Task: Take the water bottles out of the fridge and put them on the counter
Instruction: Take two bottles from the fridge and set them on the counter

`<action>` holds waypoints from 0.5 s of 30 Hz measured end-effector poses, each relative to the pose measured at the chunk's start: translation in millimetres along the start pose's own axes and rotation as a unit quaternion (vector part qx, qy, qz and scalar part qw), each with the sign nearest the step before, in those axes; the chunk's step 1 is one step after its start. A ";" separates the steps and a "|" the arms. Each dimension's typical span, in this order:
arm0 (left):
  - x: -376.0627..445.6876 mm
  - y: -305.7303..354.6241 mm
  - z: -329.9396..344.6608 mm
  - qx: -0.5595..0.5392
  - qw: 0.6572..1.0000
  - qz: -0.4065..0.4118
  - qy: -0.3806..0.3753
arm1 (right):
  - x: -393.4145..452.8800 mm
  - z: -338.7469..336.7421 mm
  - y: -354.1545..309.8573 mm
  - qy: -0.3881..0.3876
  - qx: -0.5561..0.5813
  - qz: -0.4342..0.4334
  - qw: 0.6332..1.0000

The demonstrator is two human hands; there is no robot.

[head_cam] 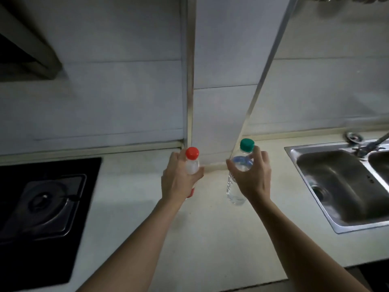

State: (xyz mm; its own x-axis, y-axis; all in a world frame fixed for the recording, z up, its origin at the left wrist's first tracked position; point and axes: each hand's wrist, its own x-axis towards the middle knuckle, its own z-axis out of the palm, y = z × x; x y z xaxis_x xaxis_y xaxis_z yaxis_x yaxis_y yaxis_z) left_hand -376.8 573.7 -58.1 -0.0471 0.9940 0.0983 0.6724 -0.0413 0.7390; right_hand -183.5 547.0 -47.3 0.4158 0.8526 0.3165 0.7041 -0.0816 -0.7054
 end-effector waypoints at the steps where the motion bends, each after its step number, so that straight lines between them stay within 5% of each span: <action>1: 1.7 -2.4 2.7 0.000 1.000 -0.005 0.007 | 3.4 6.9 1.7 -0.010 0.003 -0.002 1.000; 15: 29.2 -35.5 53.3 0.023 0.998 -0.031 0.044 | 29.6 79.0 36.0 -0.090 0.002 -0.009 0.996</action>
State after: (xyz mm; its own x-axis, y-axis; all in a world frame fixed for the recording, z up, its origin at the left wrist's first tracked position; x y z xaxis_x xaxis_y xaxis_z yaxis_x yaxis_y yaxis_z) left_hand -362.6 609.6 -116.9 -0.1531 0.9817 0.1132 0.6987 0.0265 0.7149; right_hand -191.4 610.1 -113.4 0.2925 0.9328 0.2104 0.7087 -0.0637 -0.7027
